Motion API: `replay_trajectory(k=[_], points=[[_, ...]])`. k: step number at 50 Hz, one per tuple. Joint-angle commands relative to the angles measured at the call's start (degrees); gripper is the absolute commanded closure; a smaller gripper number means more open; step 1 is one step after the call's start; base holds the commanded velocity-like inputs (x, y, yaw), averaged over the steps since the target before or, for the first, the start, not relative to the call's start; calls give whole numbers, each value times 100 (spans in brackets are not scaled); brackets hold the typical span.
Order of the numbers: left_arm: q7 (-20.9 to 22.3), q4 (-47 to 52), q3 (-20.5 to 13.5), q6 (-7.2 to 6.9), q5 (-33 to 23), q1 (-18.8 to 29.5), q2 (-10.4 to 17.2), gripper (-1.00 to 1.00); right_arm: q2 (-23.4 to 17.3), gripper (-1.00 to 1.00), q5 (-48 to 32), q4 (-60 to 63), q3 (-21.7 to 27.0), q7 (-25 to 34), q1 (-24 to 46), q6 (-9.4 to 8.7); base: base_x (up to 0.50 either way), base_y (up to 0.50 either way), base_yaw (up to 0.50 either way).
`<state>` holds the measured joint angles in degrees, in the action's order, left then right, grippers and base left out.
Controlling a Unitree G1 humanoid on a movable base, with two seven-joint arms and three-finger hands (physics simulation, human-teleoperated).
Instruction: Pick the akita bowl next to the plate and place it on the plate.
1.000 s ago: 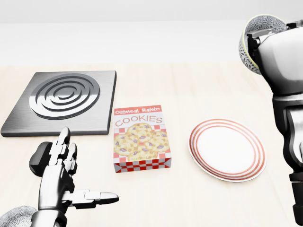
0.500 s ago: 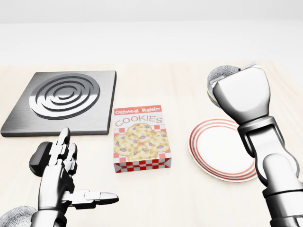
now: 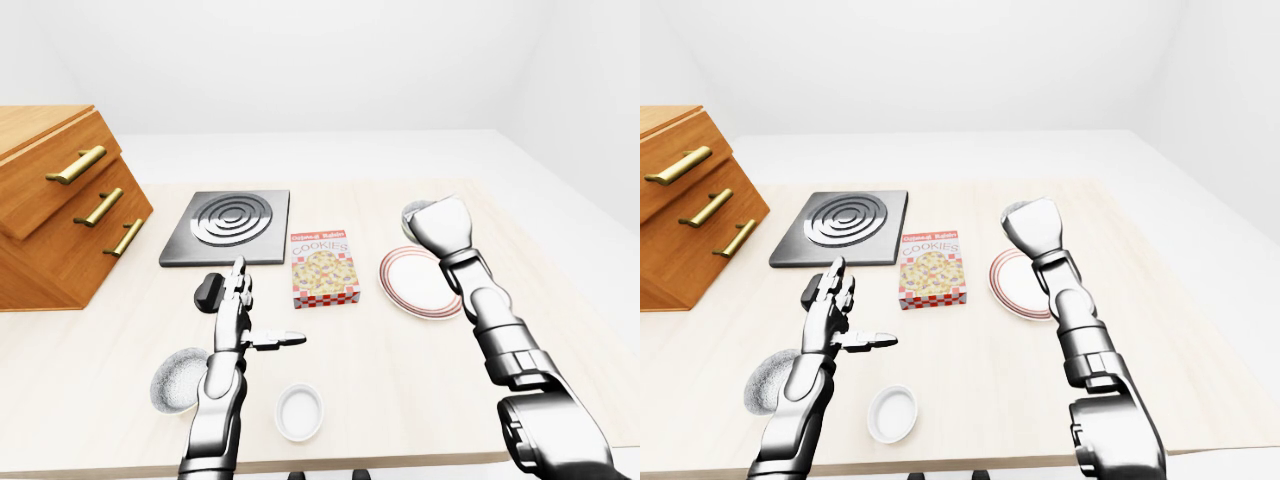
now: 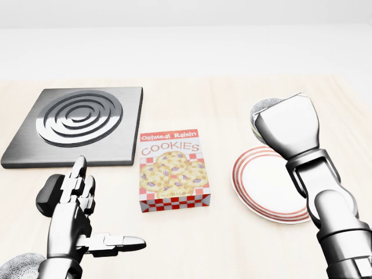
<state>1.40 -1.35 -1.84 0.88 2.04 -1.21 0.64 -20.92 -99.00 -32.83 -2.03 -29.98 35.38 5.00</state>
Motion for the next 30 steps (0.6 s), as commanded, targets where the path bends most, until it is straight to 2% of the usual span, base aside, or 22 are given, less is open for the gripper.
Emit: replay_trajectory(k=[1, 5, 9, 10, 13, 15, 17, 24, 30], points=[[-11, 30, 10, -37, -7, 5, -4, -100, -82, 100, -69, -849, -72, -2, 261, 0, 0, 0, 0], [-8, -25, 3, 0, -5, 19, 0, -100, -73, 100, -33, -1107, -120, -2, 258, 0, 0, 0, 0], [-16, 19, 6, -34, -8, 9, -2, -100, -54, 100, -109, -1459, -218, -2, 294, 0, 0, 0, 0], [-11, -74, 0, 42, -7, 22, -3, -100, -61, 100, -122, -1554, -230, -2, 306, 0, 0, 0, 0], [-3, -145, -5, 102, -4, 32, 1, -100, -73, 100, -111, -1622, -242, -2, 328, 0, 0, 0, 0], [-10, -58, -2, 27, -2, 21, 3, -100, -79, 100, -121, -1744, -257, -2, 359, 0, 0, 0, 0], [-2, -103, -10, 62, 3, 29, 6, -100, -79, 100, -91, -1768, -262, -2, 335, 0, 0, 0, 0], [-12, 24, 6, -33, -3, -3, -1, -100, -98, 100, -78, -1820, -286, -2, 305, 0, 0, 0, 0], [-4, -30, -3, 7, 1, 11, 2, -100, -116, 100, -20, -2043, -274, -2, 400, 0, 0, 0, 0]])
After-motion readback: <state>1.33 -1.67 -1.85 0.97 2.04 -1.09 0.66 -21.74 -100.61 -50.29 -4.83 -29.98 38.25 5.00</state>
